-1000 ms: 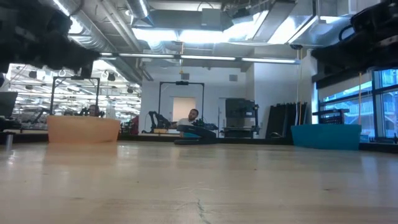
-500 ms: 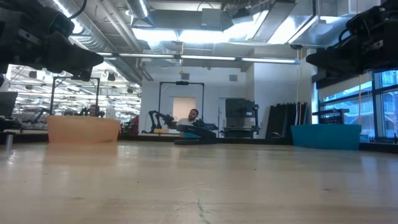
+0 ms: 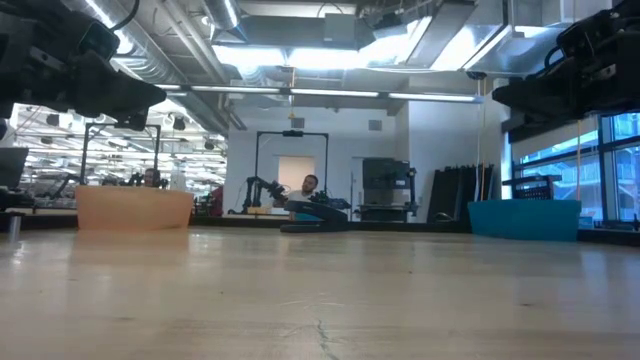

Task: Sort crayons/erasers/pens/pencils in bins
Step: Return to Home Position

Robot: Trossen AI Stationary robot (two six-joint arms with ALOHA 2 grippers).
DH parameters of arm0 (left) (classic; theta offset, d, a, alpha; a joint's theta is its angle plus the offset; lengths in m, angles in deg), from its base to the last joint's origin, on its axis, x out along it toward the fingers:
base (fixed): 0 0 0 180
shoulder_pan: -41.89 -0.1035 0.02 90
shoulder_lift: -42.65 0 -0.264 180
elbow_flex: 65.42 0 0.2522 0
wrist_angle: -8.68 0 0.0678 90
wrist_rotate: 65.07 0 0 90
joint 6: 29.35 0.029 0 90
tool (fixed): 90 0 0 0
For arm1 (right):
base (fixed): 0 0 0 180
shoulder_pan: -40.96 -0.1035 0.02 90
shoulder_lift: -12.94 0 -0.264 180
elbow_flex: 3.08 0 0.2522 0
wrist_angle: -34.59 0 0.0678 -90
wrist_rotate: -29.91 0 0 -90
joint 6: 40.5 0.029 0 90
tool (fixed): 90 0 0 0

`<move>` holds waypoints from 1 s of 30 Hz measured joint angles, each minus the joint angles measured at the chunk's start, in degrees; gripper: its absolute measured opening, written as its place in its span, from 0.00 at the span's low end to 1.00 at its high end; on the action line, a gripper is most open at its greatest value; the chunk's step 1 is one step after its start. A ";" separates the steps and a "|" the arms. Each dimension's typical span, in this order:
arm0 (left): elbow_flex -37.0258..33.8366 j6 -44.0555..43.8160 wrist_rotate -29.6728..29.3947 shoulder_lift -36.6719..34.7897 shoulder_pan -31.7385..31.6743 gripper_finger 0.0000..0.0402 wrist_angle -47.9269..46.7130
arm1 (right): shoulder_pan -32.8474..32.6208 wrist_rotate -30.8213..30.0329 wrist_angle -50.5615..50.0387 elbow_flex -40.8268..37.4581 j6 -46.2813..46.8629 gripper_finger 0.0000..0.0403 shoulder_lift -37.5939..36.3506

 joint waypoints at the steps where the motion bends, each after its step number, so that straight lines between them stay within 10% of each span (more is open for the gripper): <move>1: 0.00 0.02 0.02 0.00 0.00 0.05 0.00 | 0.00 0.00 0.00 0.00 0.00 0.08 0.00; 30: 0.00 0.02 0.04 0.00 0.00 0.07 0.00 | 0.00 -0.02 0.02 0.00 0.00 0.08 -0.02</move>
